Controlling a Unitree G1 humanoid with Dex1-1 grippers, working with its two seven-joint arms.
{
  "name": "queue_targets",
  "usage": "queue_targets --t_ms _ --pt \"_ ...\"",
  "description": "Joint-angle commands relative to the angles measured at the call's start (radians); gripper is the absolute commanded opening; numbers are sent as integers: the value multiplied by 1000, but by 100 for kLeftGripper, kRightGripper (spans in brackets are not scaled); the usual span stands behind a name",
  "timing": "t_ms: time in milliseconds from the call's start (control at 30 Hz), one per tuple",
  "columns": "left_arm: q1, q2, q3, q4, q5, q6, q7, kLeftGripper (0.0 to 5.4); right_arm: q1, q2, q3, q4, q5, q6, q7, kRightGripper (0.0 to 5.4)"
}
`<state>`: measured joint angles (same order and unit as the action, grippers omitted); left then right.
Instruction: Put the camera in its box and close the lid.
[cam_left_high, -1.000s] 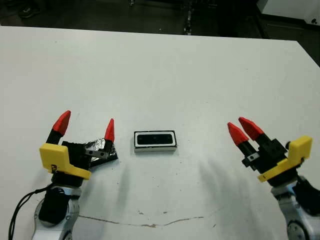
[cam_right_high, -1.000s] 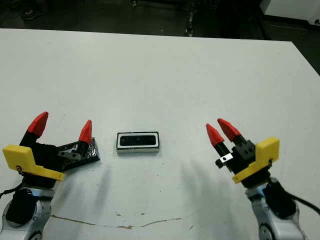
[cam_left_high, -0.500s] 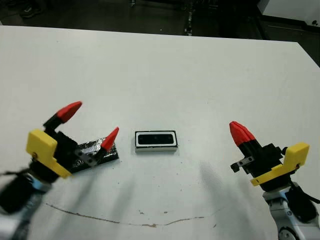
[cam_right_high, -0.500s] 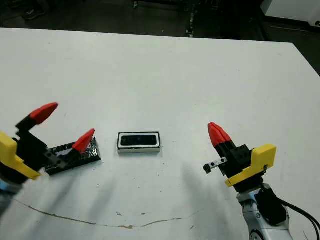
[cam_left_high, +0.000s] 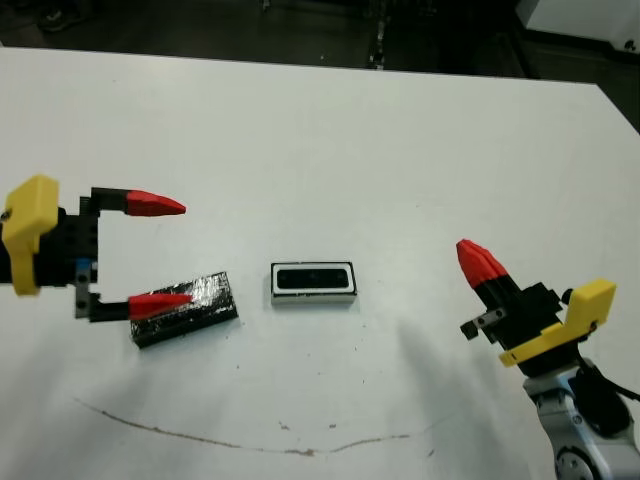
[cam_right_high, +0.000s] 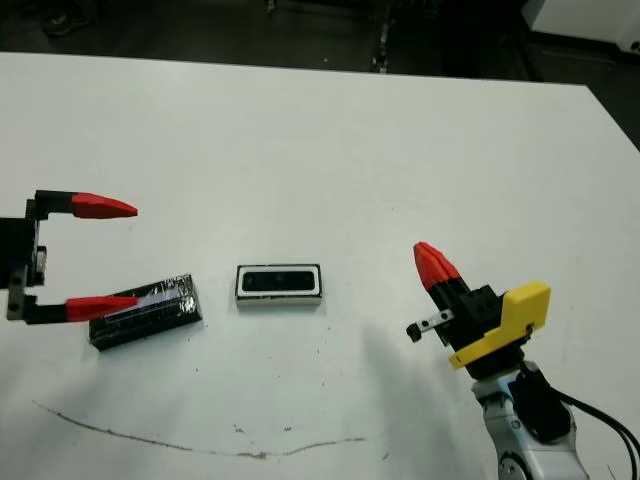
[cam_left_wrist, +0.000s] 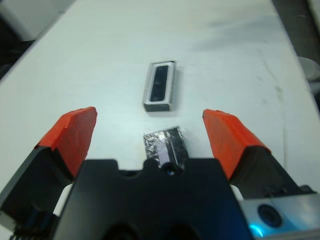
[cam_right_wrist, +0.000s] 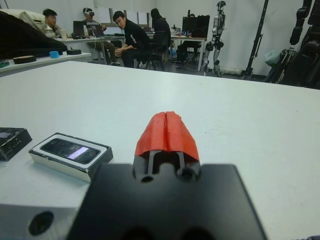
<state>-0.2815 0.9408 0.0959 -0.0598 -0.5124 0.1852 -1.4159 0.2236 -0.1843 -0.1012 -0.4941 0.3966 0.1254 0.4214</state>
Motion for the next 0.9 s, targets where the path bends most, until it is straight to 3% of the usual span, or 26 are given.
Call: queue_targets --t_ms 33,267,533,900 --pt "-41 -13 -44 50 43 -27 -23 540 8 -13 -4 4 -4 2 -10 1" --pt "-63 -76 -93 139 76 -113 -55 540 10 -12 -4 6 -3 2 -12 1" --pt "13 -77 -89 98 101 -63 12 540 14 -12 3 3 -9 7 -20 1" --pt "101 -95 -69 53 69 -29 59 540 33 -10 5 6 -2 -9 -12 1"
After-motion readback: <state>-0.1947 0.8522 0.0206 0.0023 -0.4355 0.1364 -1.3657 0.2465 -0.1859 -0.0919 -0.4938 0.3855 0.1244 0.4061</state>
